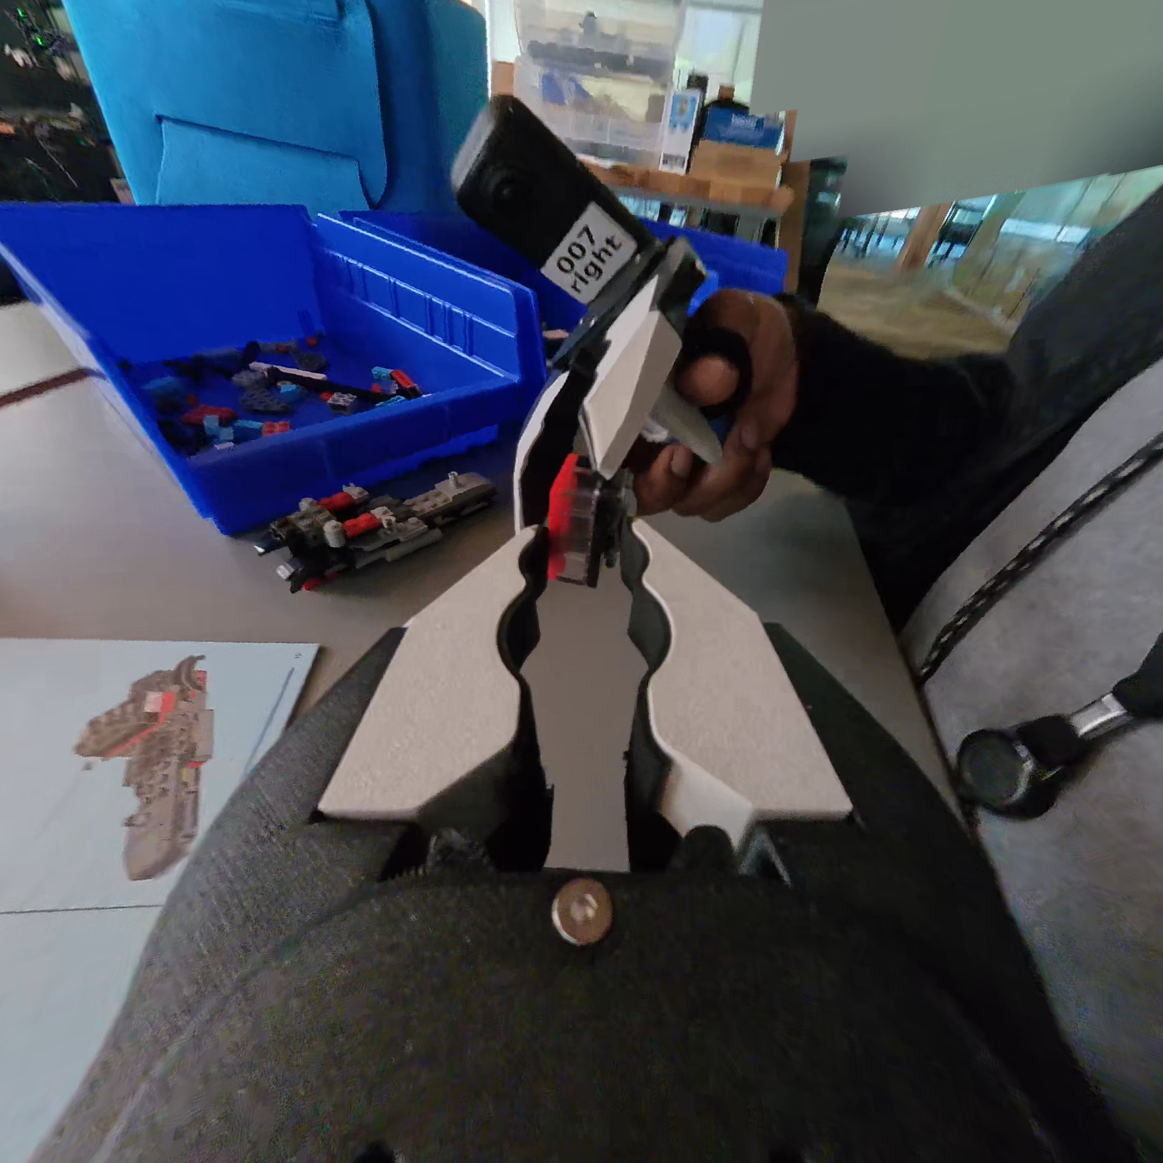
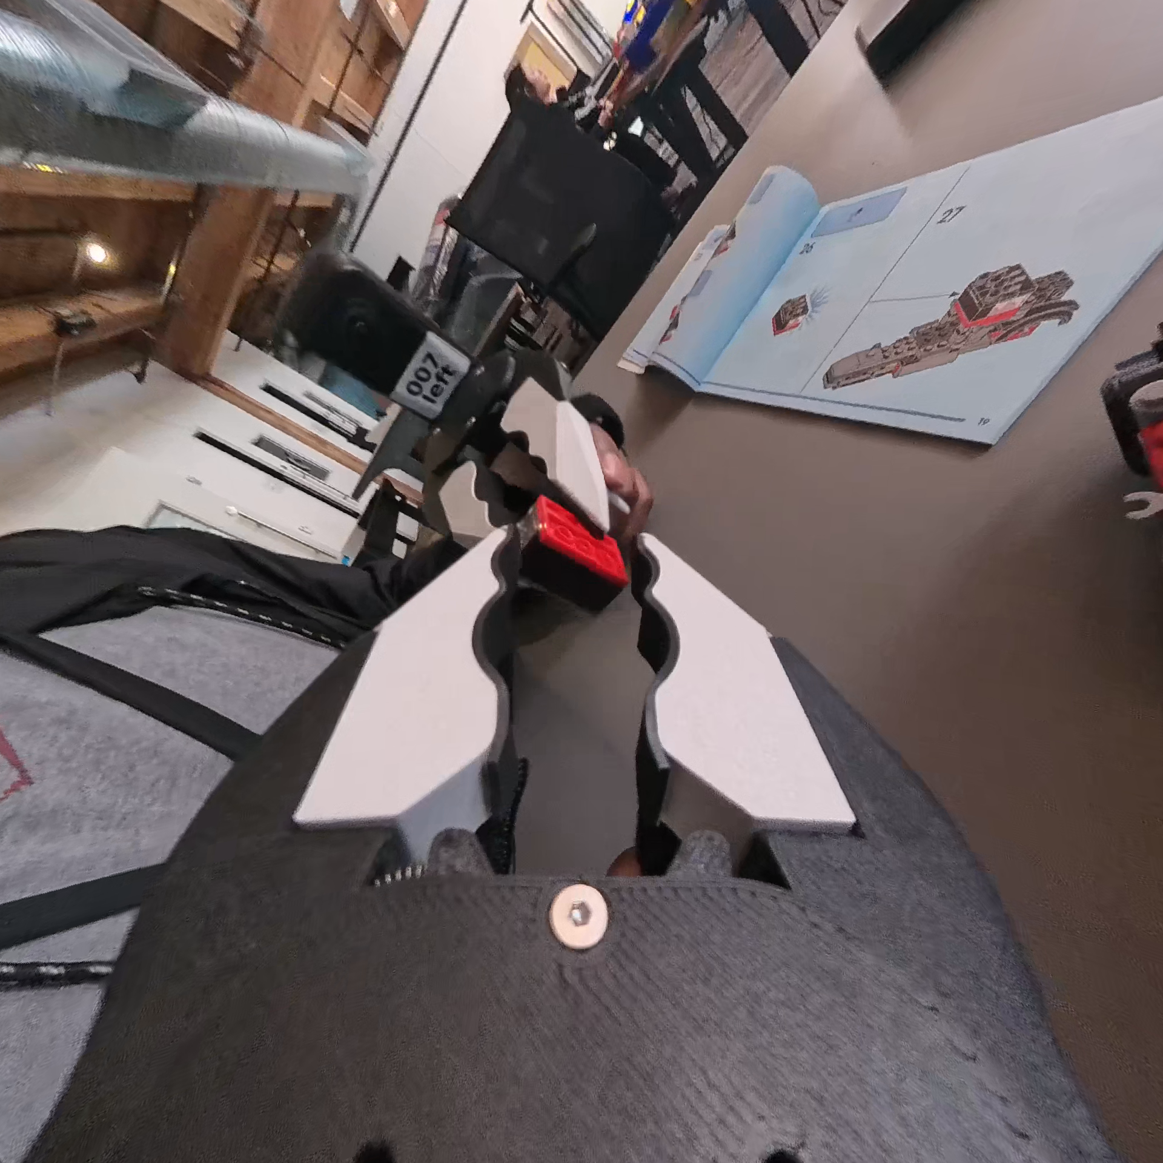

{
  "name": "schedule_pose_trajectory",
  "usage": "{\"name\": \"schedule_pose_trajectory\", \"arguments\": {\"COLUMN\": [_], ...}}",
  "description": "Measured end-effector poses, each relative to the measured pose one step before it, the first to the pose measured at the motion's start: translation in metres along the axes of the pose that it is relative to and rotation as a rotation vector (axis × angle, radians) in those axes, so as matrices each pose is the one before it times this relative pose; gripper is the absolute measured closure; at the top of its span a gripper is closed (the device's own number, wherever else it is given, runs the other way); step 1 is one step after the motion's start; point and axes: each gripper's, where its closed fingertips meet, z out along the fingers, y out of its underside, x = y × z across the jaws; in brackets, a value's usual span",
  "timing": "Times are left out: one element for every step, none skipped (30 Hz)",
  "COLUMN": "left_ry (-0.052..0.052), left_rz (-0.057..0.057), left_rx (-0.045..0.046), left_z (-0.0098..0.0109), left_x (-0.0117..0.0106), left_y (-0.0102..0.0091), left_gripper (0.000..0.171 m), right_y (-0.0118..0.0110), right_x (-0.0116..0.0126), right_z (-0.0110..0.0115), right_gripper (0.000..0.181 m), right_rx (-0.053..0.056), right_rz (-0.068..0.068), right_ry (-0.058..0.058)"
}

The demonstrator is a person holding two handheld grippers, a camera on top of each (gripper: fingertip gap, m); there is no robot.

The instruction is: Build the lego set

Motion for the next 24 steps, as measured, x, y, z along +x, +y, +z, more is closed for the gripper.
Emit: {"name": "schedule_pose_trajectory", "arguments": {"left_ry": [0.0118,0.0078,0.0009,0.0037,0.0059,0.0019,-0.0026,0.006,0.0167,0.0169,0.0121,0.0123,0.0108,0.0072,0.007,0.0085,0.0095,0.011,0.0139,0.0128,0.0077,0.0051,0.007,0.0061], "left_rz": [-0.0468,-0.0456,-0.0473,-0.0504,-0.0539,-0.0592,-0.068,-0.0713,-0.0726,-0.0746,-0.0685,-0.0521,-0.0408,-0.0365,-0.0315,-0.0282,-0.0273,-0.025,-0.02,-0.0161,-0.0129,-0.0093,-0.0065,-0.0058], "left_rx": [0.01805,0.0145,0.0136,0.00912,0.00832,0.00892,0.00657,0.00762,0.01265,0.01199,0.00805,0.01073,0.00906,0.00328,0.00006,-0.00069,-0.00172,-0.00456,-0.00492,-0.00516,-0.0072,-0.00691,-0.00372,-0.00283], "left_z": [-0.00037,-0.00012,-0.00005,0.00003,0.0001,0.00015,0.00016,0.00005,-0.00002,-0.00025,-0.00028,-0.00041,-0.00019,0.0002,0.00043,0.00055,0.00062,0.00085,0.00083,0.00071,0.00063,0.00034,0.00013,-0.00001], "left_x": [0.00037,-0.00018,-0.00148,-0.00138,-0.00132,-0.00238,-0.00345,-0.00275,-0.00134,-0.00119,-0.00117,-0.00034,0.00004,-0.00046,-0.00033,0.00001,0.00021,0.00062,0.00122,0.0014,0.0008,0.0006,0.00104,0.00107], "left_y": [-0.00208,-0.00135,-0.00122,-0.00052,-0.00023,0.00001,0.00067,0.00074,0.00018,0.00018,-0.0003,-0.00086,-0.00071,0.00016,0.00067,0.00085,0.00098,0.00134,0.00133,0.00139,0.0017,0.00154,0.00109,0.00091], "left_gripper": [0.149,0.149,0.148,0.148,0.149,0.149,0.149,0.148,0.149,0.149,0.148,0.148,0.149,0.149,0.149,0.149,0.149,0.149,0.149,0.149,0.149,0.149,0.149,0.149], "right_y": [-0.00213,-0.00193,-0.00167,-0.00201,-0.00261,-0.00289,-0.00306,-0.00278,-0.00155,-0.00053,0.00001,0.00069,0.00131,0.00177,0.00175,0.00132,0.00138,0.00187,0.0019,0.00151,0.00132,0.00071,-0.00014,-0.00038], "right_x": [-0.00027,-0.00052,-0.00101,-0.0013,-0.00129,-0.00029,0.00038,0.00043,0.00018,0.00012,-0.00005,0.00002,0.00038,0.00077,0.00006,-0.00089,-0.00094,-0.00176,-0.00277,-0.00265,-0.00298,-0.00402,-0.00448,-0.00356], "right_z": [-0.00073,-0.0008,-0.00086,-0.00087,-0.00124,-0.00157,-0.00197,-0.00241,-0.0024,-0.00206,-0.00163,-0.00117,-0.00055,-0.00011,0.00045,0.00061,0.00092,0.00129,0.00139,0.00138,0.0011,0.00088,0.00048,0.0003], "right_gripper": [0.144,0.143,0.141,0.141,0.139,0.138,0.137,0.135,0.135,0.133,0.13,0.129,0.127,0.124,0.122,0.122,0.122,0.121,0.12,0.119,0.118,0.118,0.118,0.118], "right_rx": [0.0136,0.0125,0.0124,0.0139,0.0175,0.0184,0.0185,0.0158,0.0058,-0.0026,-0.0061,-0.01,-0.0141,-0.0164,-0.0163,-0.0114,-0.0091,-0.0114,-0.0096,-0.0061,-0.0038,0.0011,0.0051,0.0052], "right_rz": [0.0039,-0.0009,-0.0038,-0.0052,-0.0111,-0.0209,-0.0339,-0.0472,-0.0579,-0.0664,-0.0735,-0.0812,-0.0851,-0.0856,-0.0861,-0.0837,-0.0751,-0.0619,-0.0483,-0.0395,-0.0348,-0.0257,-0.0127,-0.0041], "right_ry": [-0.0034,-0.0034,-0.0049,-0.0066,-0.0055,0.0035,0.0129,0.0179,0.0211,0.0246,0.0272,0.0301,0.0343,0.0345,0.0284,0.0203,0.0162,0.0057,-0.0054,-0.0074,-0.0112,-0.0208,-0.0269,-0.0235]}}
